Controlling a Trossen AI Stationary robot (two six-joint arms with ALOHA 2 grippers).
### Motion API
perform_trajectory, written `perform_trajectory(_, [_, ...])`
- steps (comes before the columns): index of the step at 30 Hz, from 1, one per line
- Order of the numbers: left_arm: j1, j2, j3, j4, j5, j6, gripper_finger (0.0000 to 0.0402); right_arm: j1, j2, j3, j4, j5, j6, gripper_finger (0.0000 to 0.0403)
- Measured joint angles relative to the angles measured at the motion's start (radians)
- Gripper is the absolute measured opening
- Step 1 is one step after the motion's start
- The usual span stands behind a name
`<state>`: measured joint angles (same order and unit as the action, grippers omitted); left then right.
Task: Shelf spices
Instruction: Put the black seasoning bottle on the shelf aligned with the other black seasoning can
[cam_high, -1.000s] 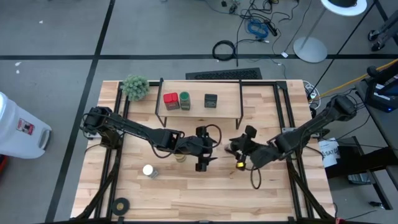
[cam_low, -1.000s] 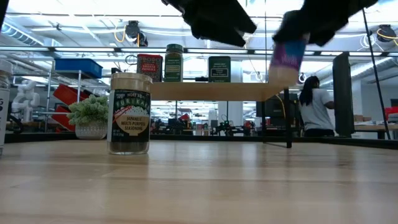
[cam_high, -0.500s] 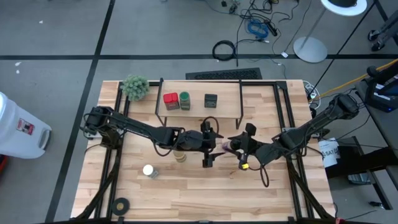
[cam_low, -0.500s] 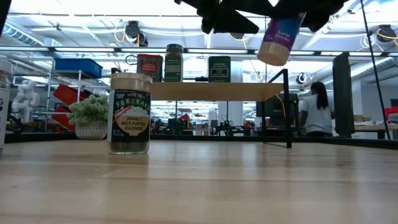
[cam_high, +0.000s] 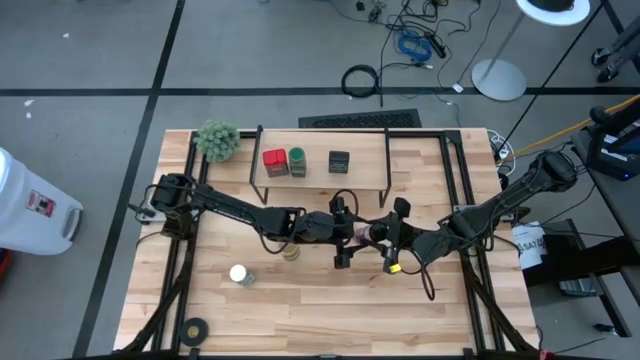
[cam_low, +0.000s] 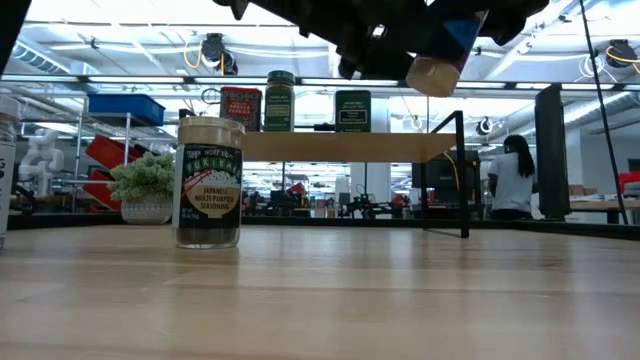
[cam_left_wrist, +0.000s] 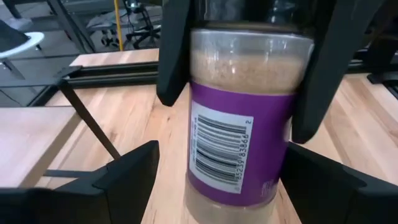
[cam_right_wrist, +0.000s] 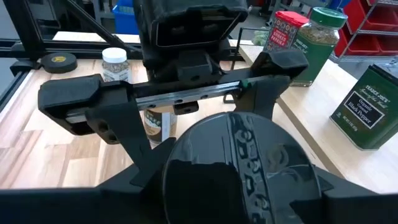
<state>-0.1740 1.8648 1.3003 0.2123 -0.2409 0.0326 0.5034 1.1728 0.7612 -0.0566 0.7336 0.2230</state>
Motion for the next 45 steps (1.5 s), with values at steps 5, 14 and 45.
perform_trajectory(5, [0.004,0.0,0.0,0.005,0.0,0.01,0.0325,0.0,0.0,0.0,0.001,-0.002,0.0,0.0203])
perform_trajectory(14, [0.004,-0.001,0.0,-0.011,0.001,0.034,0.0268,0.0,0.0,0.0,0.001,0.002,-0.004,0.0203])
perform_trajectory(45, [-0.005,-0.028,-0.001,0.0,0.093,0.017,0.0215,0.113,-0.2,0.0,0.09,0.005,-0.277,0.0308])
